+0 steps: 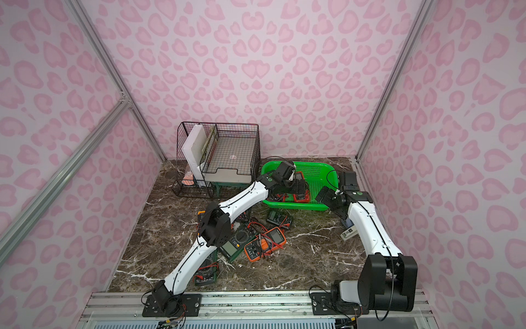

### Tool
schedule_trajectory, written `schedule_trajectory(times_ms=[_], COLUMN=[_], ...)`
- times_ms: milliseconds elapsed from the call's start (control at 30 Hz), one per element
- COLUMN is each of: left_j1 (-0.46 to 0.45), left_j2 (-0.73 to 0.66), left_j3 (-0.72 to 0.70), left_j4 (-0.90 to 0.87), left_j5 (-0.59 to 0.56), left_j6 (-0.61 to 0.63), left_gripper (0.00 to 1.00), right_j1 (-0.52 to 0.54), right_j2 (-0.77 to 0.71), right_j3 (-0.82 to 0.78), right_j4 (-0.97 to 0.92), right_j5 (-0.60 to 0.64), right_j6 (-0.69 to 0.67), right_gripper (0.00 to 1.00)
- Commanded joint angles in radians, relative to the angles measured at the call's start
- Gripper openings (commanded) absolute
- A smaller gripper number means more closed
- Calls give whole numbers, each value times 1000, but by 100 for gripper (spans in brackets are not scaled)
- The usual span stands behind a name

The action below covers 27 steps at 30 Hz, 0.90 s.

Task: Put the multimeter into the basket
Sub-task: Place the multimeter in the basket.

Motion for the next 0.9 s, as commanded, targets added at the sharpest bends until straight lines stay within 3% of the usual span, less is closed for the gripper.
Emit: schedule_trajectory(times_ms=[0,367,633,867], left_j1=[1,1,2,1], left_j2=[-23,-149,-261,-432], left_j3=[9,7,-8,-171], left_j4=[24,-15,-175,-304], left_j5=[5,48,48,-39], left_j6=[4,28,62,122], left_gripper=[98,98,98,98], right_j1=[0,-4,-4,11], right_j2=[-3,49,174,312], right_j3=[12,81,140,229], right_j4=[6,41,131,185], right_j5=[12,4,-42,-85], right_j6=[-13,-35,-29,-5], right_gripper=[99,99,99,99])
